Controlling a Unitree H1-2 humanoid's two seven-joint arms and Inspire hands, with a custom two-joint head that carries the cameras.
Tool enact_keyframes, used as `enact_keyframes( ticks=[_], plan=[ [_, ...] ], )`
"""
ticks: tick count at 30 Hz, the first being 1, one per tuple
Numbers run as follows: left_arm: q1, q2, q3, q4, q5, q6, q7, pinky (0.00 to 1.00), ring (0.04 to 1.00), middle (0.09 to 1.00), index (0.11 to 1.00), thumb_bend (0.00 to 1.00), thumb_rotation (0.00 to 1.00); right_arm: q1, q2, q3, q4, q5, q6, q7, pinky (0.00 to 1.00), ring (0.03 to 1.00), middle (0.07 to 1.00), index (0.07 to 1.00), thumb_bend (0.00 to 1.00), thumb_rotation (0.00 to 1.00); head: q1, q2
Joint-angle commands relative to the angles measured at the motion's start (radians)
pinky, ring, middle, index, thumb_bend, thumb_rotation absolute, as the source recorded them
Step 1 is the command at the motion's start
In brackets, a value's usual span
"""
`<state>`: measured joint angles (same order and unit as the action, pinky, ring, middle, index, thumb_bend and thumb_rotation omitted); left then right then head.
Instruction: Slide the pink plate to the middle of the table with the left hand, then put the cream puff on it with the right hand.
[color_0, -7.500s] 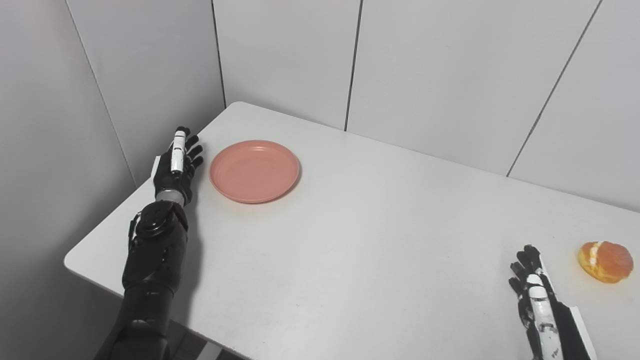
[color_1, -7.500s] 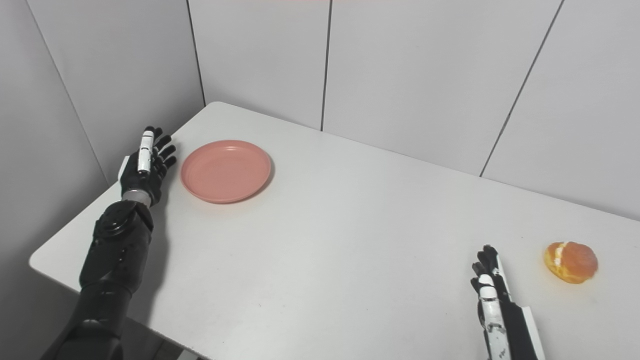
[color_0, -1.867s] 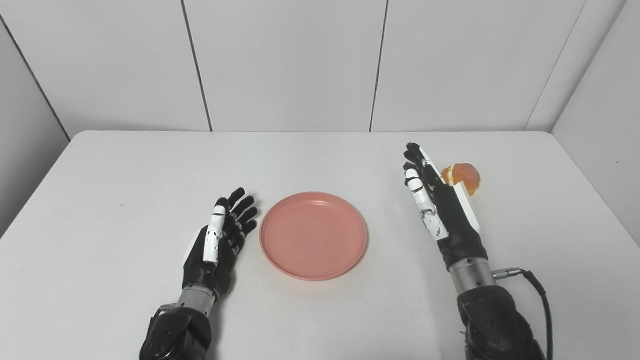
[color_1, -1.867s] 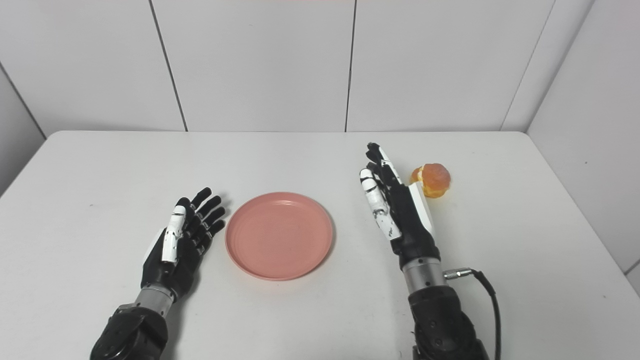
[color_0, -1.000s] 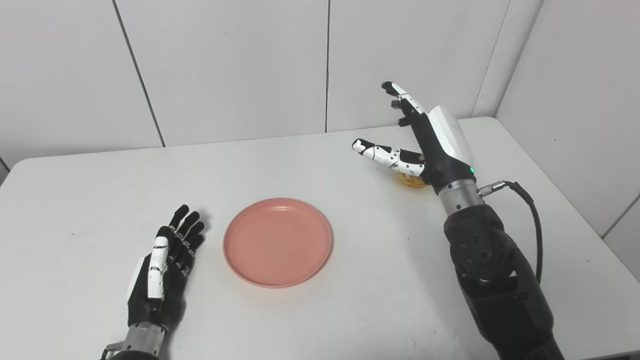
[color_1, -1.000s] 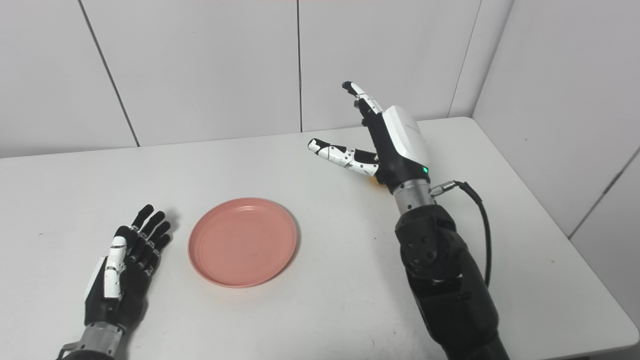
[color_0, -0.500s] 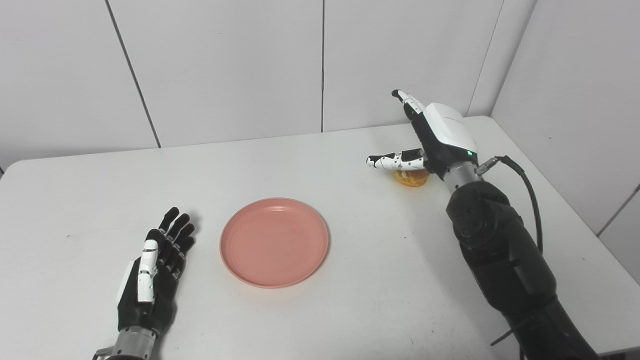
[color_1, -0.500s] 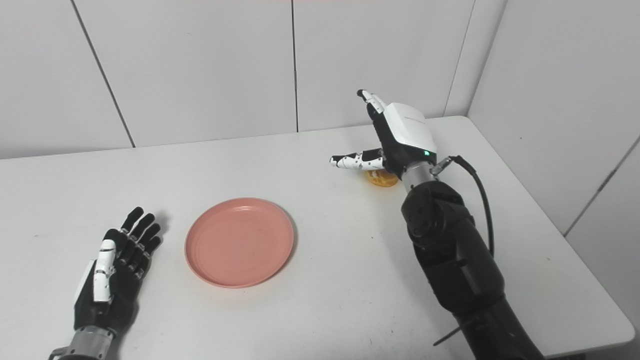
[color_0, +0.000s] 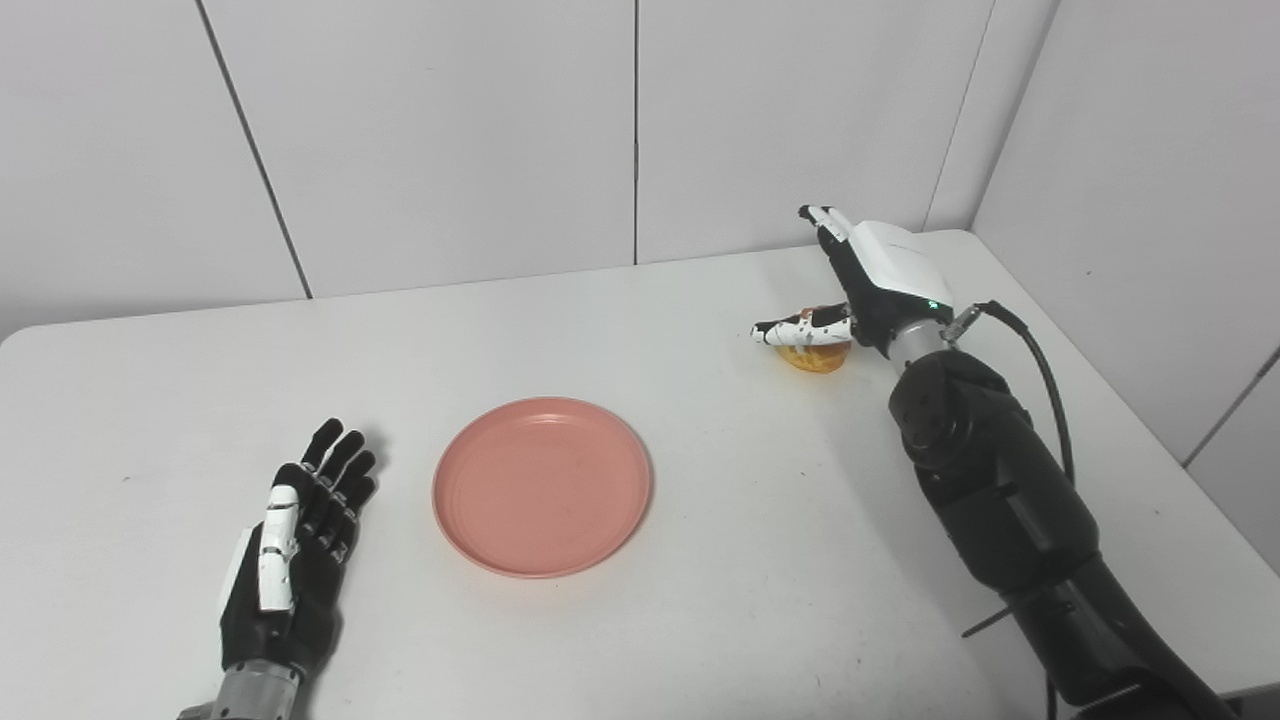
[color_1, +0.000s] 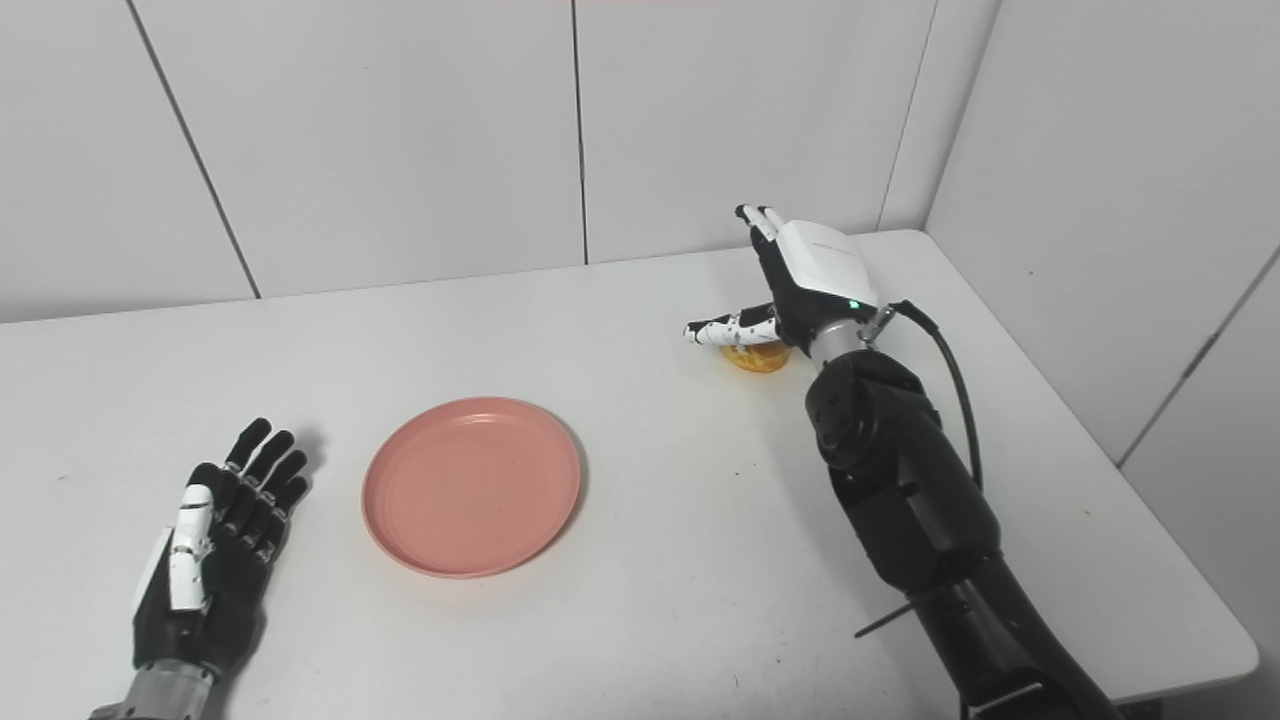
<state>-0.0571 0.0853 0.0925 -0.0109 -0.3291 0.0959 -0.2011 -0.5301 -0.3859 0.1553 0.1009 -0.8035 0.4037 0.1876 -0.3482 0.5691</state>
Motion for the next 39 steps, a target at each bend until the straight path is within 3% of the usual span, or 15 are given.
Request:
enact_keyframes(
  ticks=[1, 21, 39],
  plan=[
    [0.024, 0.003, 0.005, 0.011, 0.001, 0.033, 0.014, 0.97, 0.936, 0.93, 0.902, 0.39, 1.0, -0.062, -0.026, -0.008, 0.012, 0.005, -0.008, -0.025, 0.72, 0.898, 0.96, 0.928, 0.85, 0.46, 0.002, 0.003],
    [0.025, 0.009, 0.003, 0.001, -0.01, 0.049, 0.005, 0.97, 0.937, 0.934, 0.908, 0.4, 1.0, -0.113, -0.048, 0.031, 0.181, 0.036, -0.003, -0.044, 0.72, 0.877, 0.944, 0.934, 0.86, 0.51, 0.006, 0.02],
    [0.028, 0.011, 0.004, 0.01, -0.008, 0.046, 0.006, 0.98, 0.944, 0.938, 0.911, 0.42, 1.0, -0.168, -0.042, 0.073, 0.349, 0.092, -0.042, -0.092, 0.72, 0.857, 0.924, 0.913, 0.87, 0.46, 0.011, 0.034]
  ],
)
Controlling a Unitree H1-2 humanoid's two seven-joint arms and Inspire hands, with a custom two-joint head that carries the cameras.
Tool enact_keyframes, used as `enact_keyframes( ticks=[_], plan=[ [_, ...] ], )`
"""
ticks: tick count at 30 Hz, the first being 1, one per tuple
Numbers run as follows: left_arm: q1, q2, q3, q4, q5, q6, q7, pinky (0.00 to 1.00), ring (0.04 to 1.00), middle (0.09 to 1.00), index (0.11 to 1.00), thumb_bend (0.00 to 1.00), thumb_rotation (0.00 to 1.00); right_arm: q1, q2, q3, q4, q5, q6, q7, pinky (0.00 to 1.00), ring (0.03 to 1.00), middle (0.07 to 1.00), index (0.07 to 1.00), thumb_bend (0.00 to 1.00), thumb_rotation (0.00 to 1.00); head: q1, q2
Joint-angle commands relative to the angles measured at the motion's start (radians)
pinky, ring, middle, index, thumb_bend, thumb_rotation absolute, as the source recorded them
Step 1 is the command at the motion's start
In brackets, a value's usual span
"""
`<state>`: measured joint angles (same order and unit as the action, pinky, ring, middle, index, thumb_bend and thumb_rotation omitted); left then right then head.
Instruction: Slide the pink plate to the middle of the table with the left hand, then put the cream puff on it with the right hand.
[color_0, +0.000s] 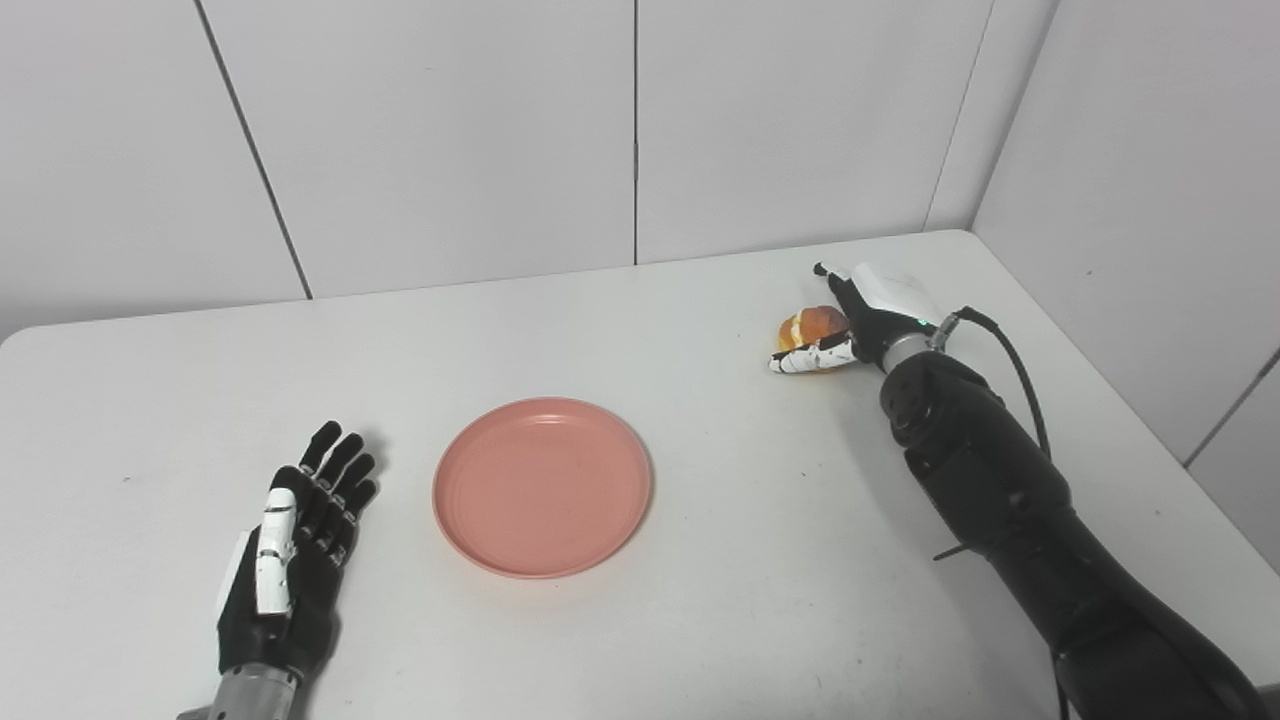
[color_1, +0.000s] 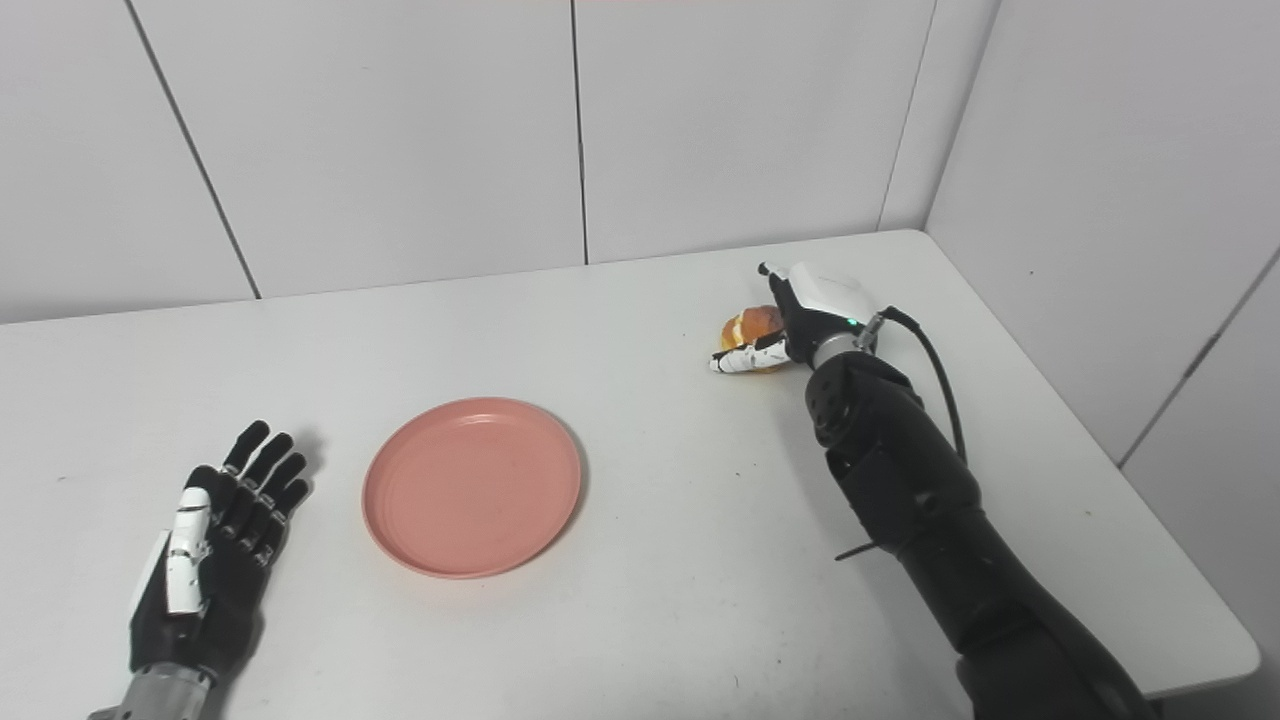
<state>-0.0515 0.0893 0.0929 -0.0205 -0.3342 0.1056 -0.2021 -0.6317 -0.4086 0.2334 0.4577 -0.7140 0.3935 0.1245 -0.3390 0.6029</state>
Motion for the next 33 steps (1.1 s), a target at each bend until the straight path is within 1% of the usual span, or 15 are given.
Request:
enact_keyframes(
  ticks=[1, 5, 8, 13, 17, 23, 24, 25, 26, 27, 29, 30, 31, 32, 33],
  plan=[
    [0.021, 0.007, 0.005, 0.022, -0.004, 0.034, 0.007, 0.98, 0.944, 0.938, 0.91, 0.42, 1.0, -0.069, -0.019, -0.001, -0.002, 0.004, -0.033, -0.031, 0.72, 0.856, 0.924, 0.913, 0.87, 0.46, 0.002, 0.0],
    [0.022, 0.009, 0.004, 0.025, 0.0, 0.029, 0.006, 0.97, 0.939, 0.933, 0.906, 0.42, 1.0, -0.073, -0.019, 0.005, -0.003, 0.017, -0.036, -0.03, 0.72, 0.859, 0.925, 0.91, 0.87, 0.47, 0.002, 0.004],
    [0.022, 0.009, 0.004, 0.023, 0.001, 0.027, 0.007, 0.96, 0.934, 0.93, 0.902, 0.43, 1.0, -0.074, -0.018, 0.005, -0.009, 0.03, -0.035, -0.025, 0.71, 0.848, 0.917, 0.904, 0.87, 0.45, 0.003, 0.006],
    [0.023, 0.007, 0.005, 0.018, 0.003, 0.031, 0.011, 0.96, 0.933, 0.928, 0.9, 0.43, 1.0, -0.077, -0.017, 0.012, -0.013, 0.044, -0.029, -0.014, 0.73, 0.859, 0.915, 0.9, 0.86, 0.43, 0.004, 0.01],
    [0.021, 0.007, 0.006, 0.022, 0.001, 0.03, 0.009, 0.96, 0.933, 0.928, 0.898, 0.43, 1.0, -0.08, -0.011, 0.01, 0.002, 0.059, -0.031, -0.021, 0.75, 0.865, 0.909, 0.888, 0.85, 0.39, 0.005, 0.013],
    [0.022, 0.007, 0.005, 0.015, 0.002, 0.029, 0.009, 0.95, 0.928, 0.925, 0.898, 0.43, 1.0, -0.085, -0.009, 0.016, 0.014, 0.063, -0.025, -0.027, 0.71, 0.84, 0.892, 0.862, 0.83, 0.34, 0.006, 0.016],
    [0.023, 0.007, 0.005, 0.012, 0.003, 0.031, 0.011, 0.95, 0.925, 0.923, 0.896, 0.43, 1.0, -0.085, -0.009, 0.017, 0.015, 0.062, -0.026, -0.03, 0.69, 0.816, 0.862, 0.837, 0.81, 0.3, 0.006, 0.016],
    [0.023, 0.007, 0.004, 0.008, 0.003, 0.035, 0.012, 0.95, 0.925, 0.922, 0.896, 0.43, 1.0, -0.083, -0.009, 0.014, 0.014, 0.066, -0.028, -0.032, 0.69, 0.807, 0.852, 0.829, 0.81, 0.28, 0.005, 0.018],
    [0.023, 0.007, 0.004, 0.007, 0.003, 0.037, 0.013, 0.96, 0.931, 0.927, 0.899, 0.43, 1.0, -0.083, -0.009, 0.013, 0.014, 0.068, -0.026, -0.033, 0.57, 0.679, 0.747, 0.799, 0.78, 0.21, 0.005, 0.019],
    [0.023, 0.008, 0.005, 0.008, 0.002, 0.037, 0.012, 0.96, 0.933, 0.929, 0.9, 0.44, 1.0, -0.082, -0.011, 0.014, 0.012, 0.067, -0.023, -0.031, 0.46, 0.567, 0.653, 0.774, 0.76, 0.16, 0.005, 0.019],
    [0.022, 0.009, 0.006, 0.012, 0.0, 0.032, 0.01, 0.96, 0.934, 0.929, 0.901, 0.44, 1.0, -0.081, -0.017, 0.018, 0.007, 0.069, -0.013, -0.015, 0.41, 0.508, 0.602, 0.757, 0.75, 0.13, 0.004, 0.021],
    [0.022, 0.009, 0.006, 0.012, 0.0, 0.03, 0.009, 0.96, 0.931, 0.926, 0.898, 0.44, 1.0, -0.081, -0.019, 0.019, 0.004, 0.073, -0.009, -0.004, 0.36, 0.456, 0.552, 0.735, 0.72, 0.09, 0.005, 0.022],
    [0.022, 0.009, 0.006, 0.013, 0.0, 0.029, 0.008, 0.96, 0.93, 0.925, 0.897, 0.43, 1.0, -0.08, -0.022, 0.019, 0.002, 0.076, -0.005, 0.006, 0.34, 0.439, 0.535, 0.719, 0.71, 0.06, 0.005, 0.022],
    [0.021, 0.009, 0.007, 0.013, 0.0, 0.028, 0.008, 0.96, 0.93, 0.926, 0.898, 0.43, 1.0, -0.079, -0.025, 0.022, 0.001, 0.075, -0.001, 0.014, 0.33, 0.414, 0.504, 0.701, 0.62, 0.03, 0.005, 0.023],
    [0.021, 0.009, 0.007, 0.013, 0.0, 0.028, 0.009, 0.96, 0.93, 0.926, 0.899, 0.43, 1.0, -0.079, -0.03, 0.027, 0.002, 0.07, -0.001, 0.018, 0.35, 0.435, 0.483, 0.657, 0.58, 0.01, 0.005, 0.023]
  ],
)
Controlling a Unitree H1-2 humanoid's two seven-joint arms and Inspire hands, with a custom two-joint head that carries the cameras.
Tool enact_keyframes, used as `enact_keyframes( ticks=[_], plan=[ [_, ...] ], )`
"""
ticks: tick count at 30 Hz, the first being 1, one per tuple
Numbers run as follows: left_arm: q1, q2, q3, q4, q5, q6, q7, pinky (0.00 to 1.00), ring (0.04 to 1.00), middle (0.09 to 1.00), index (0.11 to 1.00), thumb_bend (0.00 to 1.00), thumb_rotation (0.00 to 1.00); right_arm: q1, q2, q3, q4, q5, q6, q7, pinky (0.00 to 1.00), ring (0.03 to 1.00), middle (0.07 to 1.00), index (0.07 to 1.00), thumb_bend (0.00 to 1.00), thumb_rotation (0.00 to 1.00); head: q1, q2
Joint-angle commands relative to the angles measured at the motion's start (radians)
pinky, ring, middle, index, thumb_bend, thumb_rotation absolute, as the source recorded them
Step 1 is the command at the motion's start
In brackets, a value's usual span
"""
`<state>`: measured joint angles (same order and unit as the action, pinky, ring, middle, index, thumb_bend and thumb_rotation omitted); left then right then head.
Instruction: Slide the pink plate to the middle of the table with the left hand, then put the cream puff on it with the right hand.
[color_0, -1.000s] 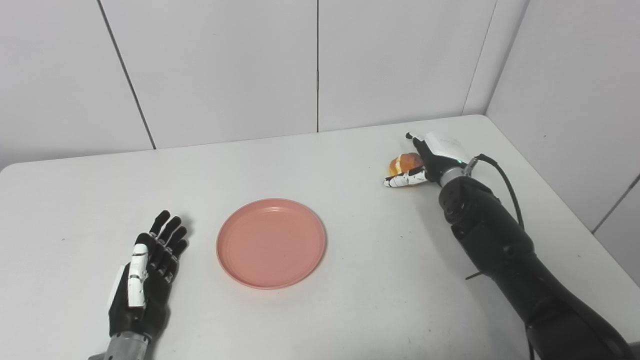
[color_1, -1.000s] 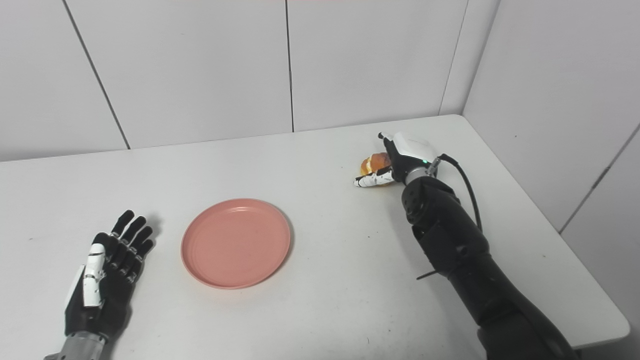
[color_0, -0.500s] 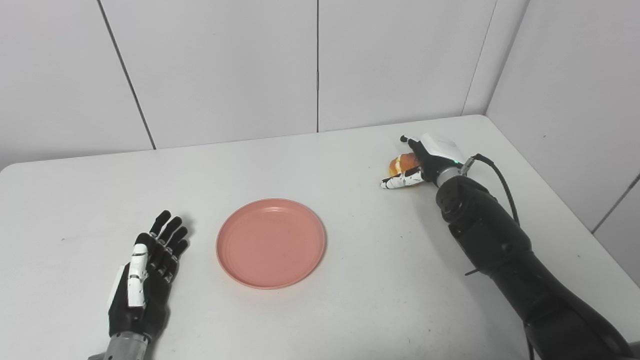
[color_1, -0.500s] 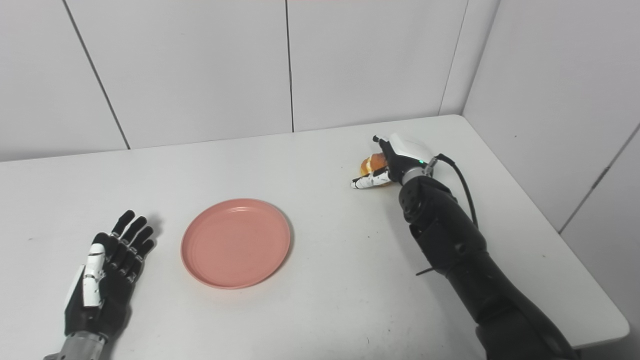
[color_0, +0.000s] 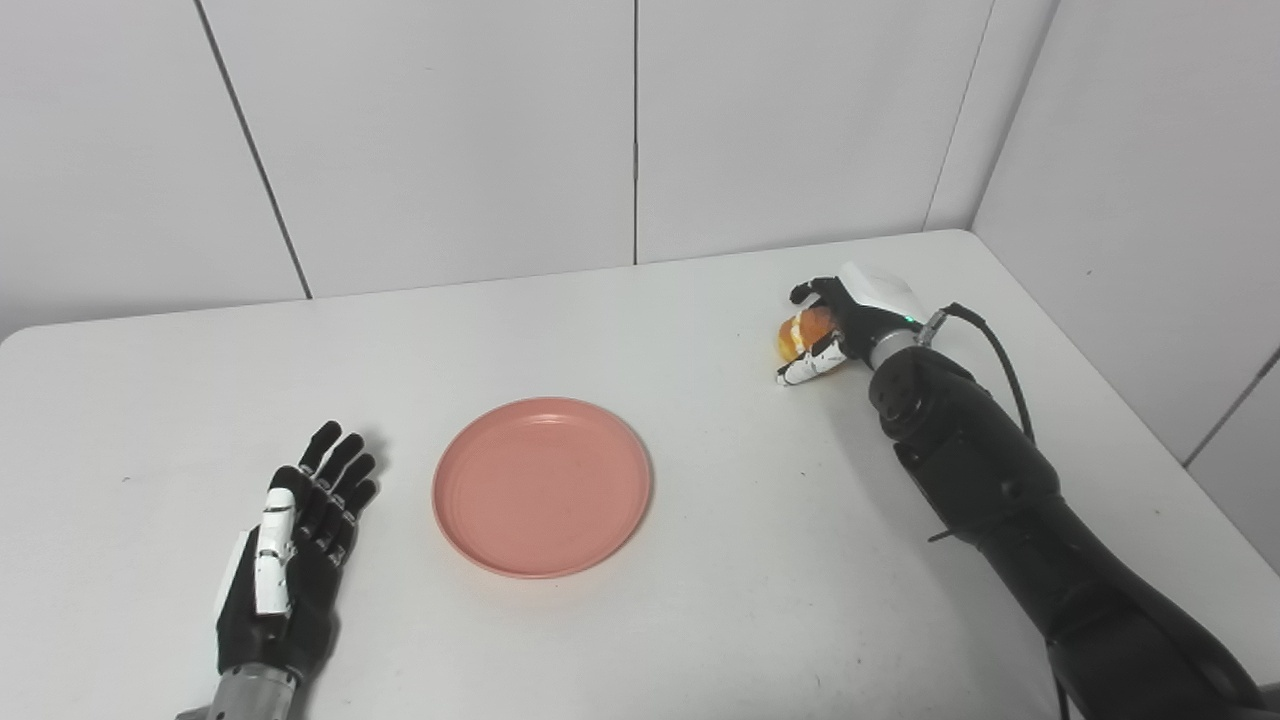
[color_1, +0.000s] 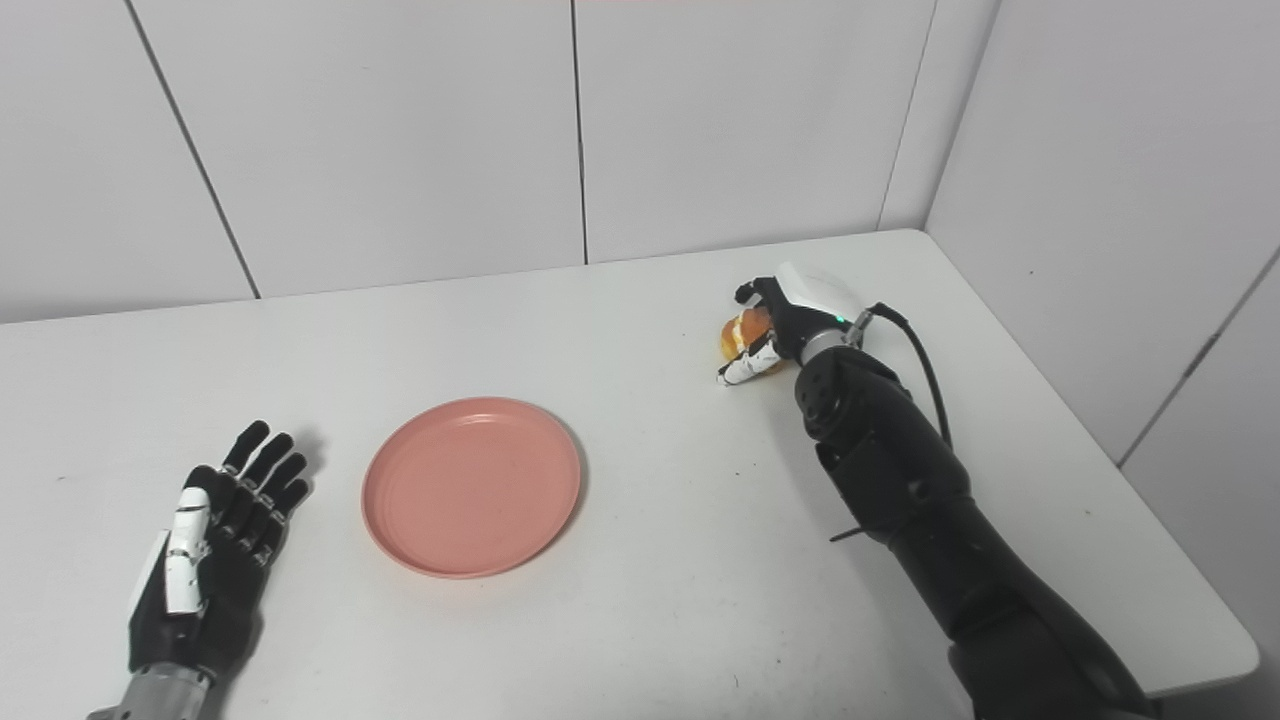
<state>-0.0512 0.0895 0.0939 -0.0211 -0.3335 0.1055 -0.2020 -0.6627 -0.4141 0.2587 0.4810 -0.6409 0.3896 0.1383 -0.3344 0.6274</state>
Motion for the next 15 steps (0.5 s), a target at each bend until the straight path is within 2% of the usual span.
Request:
enact_keyframes(
  ticks=[1, 5, 11, 15],
  plan=[
    [0.021, 0.009, 0.007, 0.013, -0.001, 0.03, 0.009, 0.96, 0.929, 0.926, 0.898, 0.44, 1.0, -0.047, -0.028, 0.006, -0.02, -0.007, 0.002, 0.005, 0.35, 0.426, 0.448, 0.581, 0.54, 0.0, 0.0, 0.0],
    [0.021, 0.009, 0.006, 0.005, 0.001, 0.034, 0.011, 0.95, 0.922, 0.92, 0.892, 0.43, 1.0, -0.046, -0.039, 0.024, -0.017, -0.028, 0.02, 0.014, 0.31, 0.383, 0.431, 0.537, 0.52, 0.0, -0.001, 0.002],
    [0.021, 0.011, 0.005, 0.006, -0.001, 0.035, 0.008, 0.96, 0.93, 0.925, 0.897, 0.44, 1.0, -0.043, -0.04, 0.009, -0.015, -0.007, 0.03, 0.024, 0.36, 0.427, 0.465, 0.514, 0.51, 0.0, 0.0, 0.004],
    [0.021, 0.009, 0.004, -0.001, 0.002, 0.038, 0.012, 0.95, 0.923, 0.919, 0.892, 0.44, 1.0, -0.046, -0.039, 0.001, -0.025, -0.01, 0.039, 0.007, 0.37, 0.44, 0.497, 0.49, 0.49, 0.13, 0.003, 0.006]
  ],
)
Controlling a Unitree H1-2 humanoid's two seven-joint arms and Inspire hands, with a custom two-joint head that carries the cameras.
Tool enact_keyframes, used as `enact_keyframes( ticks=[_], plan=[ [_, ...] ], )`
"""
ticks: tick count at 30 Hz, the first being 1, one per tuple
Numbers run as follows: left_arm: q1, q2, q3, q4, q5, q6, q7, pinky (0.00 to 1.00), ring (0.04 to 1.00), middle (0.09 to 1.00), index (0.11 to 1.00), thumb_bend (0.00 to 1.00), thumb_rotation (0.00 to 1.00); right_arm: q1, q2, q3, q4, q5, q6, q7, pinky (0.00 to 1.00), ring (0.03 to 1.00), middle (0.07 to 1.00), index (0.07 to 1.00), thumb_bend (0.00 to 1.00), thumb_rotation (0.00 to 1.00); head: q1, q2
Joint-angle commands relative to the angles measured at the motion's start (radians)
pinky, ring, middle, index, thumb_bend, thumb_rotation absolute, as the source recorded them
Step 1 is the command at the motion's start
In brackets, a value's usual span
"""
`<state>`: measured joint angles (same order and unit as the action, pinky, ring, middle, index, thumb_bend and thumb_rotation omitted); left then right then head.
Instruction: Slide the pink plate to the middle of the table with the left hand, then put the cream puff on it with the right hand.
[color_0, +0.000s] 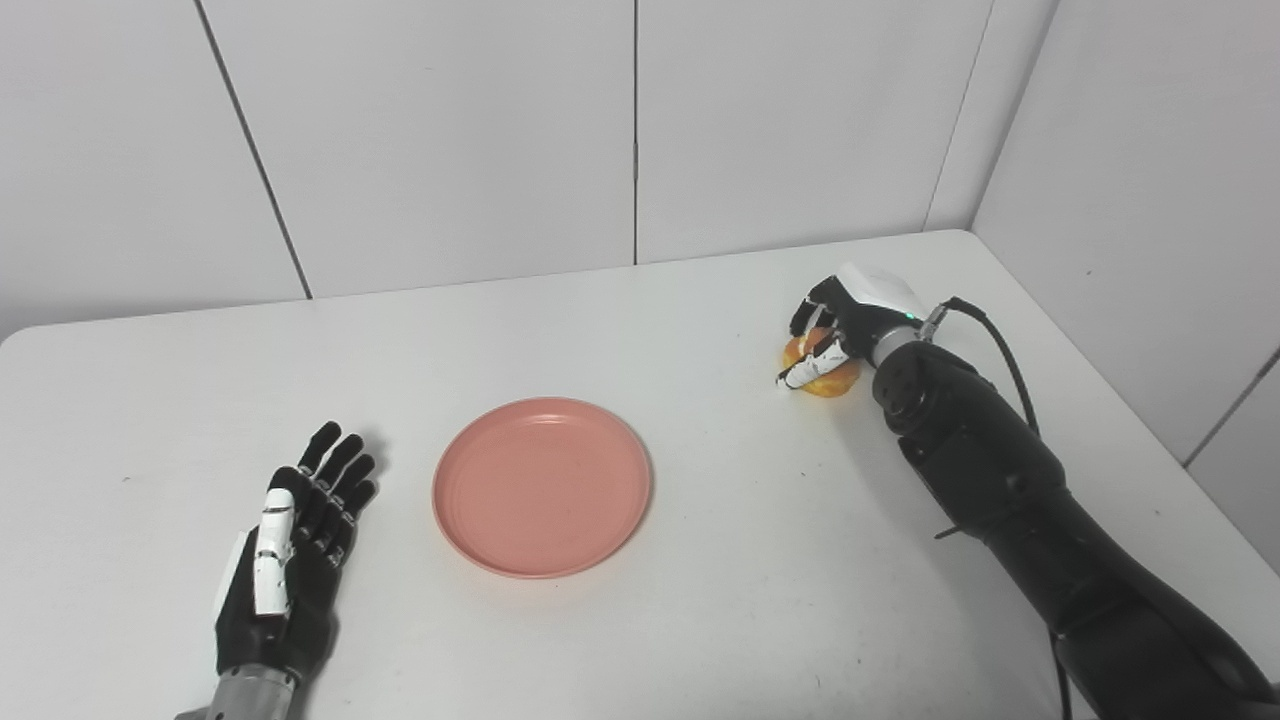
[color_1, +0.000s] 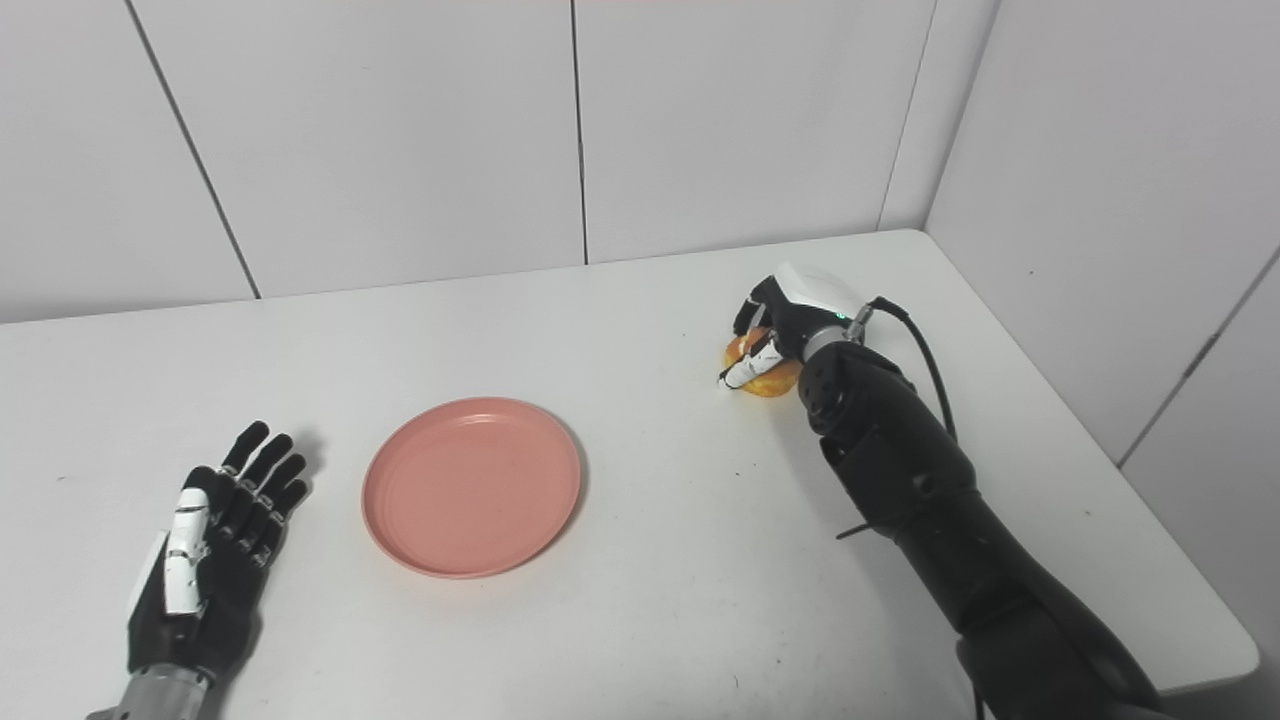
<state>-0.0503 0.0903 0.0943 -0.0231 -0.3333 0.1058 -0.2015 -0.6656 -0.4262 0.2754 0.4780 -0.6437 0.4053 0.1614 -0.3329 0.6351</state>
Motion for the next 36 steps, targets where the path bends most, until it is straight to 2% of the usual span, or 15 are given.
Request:
enact_keyframes(
  ticks=[1, 9, 11, 17, 20, 24, 30, 31, 36],
  plan=[
    [0.019, 0.007, 0.003, 0.003, 0.0, 0.037, 0.011, 0.95, 0.924, 0.92, 0.894, 0.44, 1.0, -0.043, -0.026, -0.021, -0.026, -0.004, 0.024, -0.021, 0.36, 0.435, 0.498, 0.489, 0.49, 0.14, 0.003, -0.001],
    [0.017, 0.004, 0.003, 0.002, 0.003, 0.038, 0.016, 0.96, 0.93, 0.925, 0.894, 0.44, 1.0, -0.035, -0.016, -0.048, -0.118, -0.023, 0.062, -0.037, 0.37, 0.45, 0.526, 0.492, 0.48, 0.15, 0.01, 0.002],
    [0.016, 0.003, 0.002, 0.003, 0.002, 0.037, 0.015, 0.96, 0.93, 0.928, 0.897, 0.44, 1.0, -0.028, -0.013, -0.058, -0.153, -0.016, 0.06, -0.044, 0.33, 0.418, 0.502, 0.491, 0.48, 0.15, 0.01, 0.002],
    [0.013, 0.001, 0.002, 0.012, 0.003, 0.029, 0.014, 0.96, 0.929, 0.926, 0.893, 0.45, 1.0, -0.011, -0.007, -0.069, -0.266, -0.016, 0.054, -0.041, 0.31, 0.392, 0.469, 0.488, 0.48, 0.14, 0.017, 0.001],
    [0.013, -0.003, -0.002, 0.006, 0.005, 0.031, 0.015, 0.96, 0.929, 0.925, 0.89, 0.45, 1.0, -0.008, -0.007, -0.052, -0.325, -0.03, 0.042, -0.032, 0.29, 0.362, 0.442, 0.488, 0.48, 0.14, 0.028, 0.0],
    [0.014, -0.009, -0.012, -0.006, 0.017, 0.034, 0.023, 0.95, 0.927, 0.924, 0.889, 0.46, 1.0, -0.01, 0.002, -0.04, -0.388, -0.033, 0.043, -0.012, 0.28, 0.364, 0.458, 0.49, 0.49, 0.14, 0.047, 0.0],
    [0.017, -0.028, -0.026, -0.024, 0.034, 0.045, 0.052, 0.94, 0.92, 0.918, 0.886, 0.47, 1.0, -0.02, 0.043, -0.015, -0.46, -0.024, 0.034, 0.023, 0.27, 0.333, 0.408, 0.482, 0.49, 0.14, 0.097, -0.001],
    [0.017, -0.033, -0.032, -0.03, 0.042, 0.047, 0.058, 0.94, 0.919, 0.916, 0.884, 0.47, 1.0, -0.022, 0.051, -0.003, -0.472, -0.033, 0.036, 0.03, 0.28, 0.333, 0.406, 0.482, 0.49, 0.14, 0.127, 0.0],
    [0.027, -0.06, -0.057, -0.071, 0.089, 0.05, 0.085, 0.93, 0.913, 0.909, 0.877, 0.46, 1.0, -0.035, 0.092, 0.062, -0.518, -0.051, 0.015, 0.07, 0.25, 0.316, 0.397, 0.485, 0.48, 0.14, 0.183, 0.004]
  ],
)
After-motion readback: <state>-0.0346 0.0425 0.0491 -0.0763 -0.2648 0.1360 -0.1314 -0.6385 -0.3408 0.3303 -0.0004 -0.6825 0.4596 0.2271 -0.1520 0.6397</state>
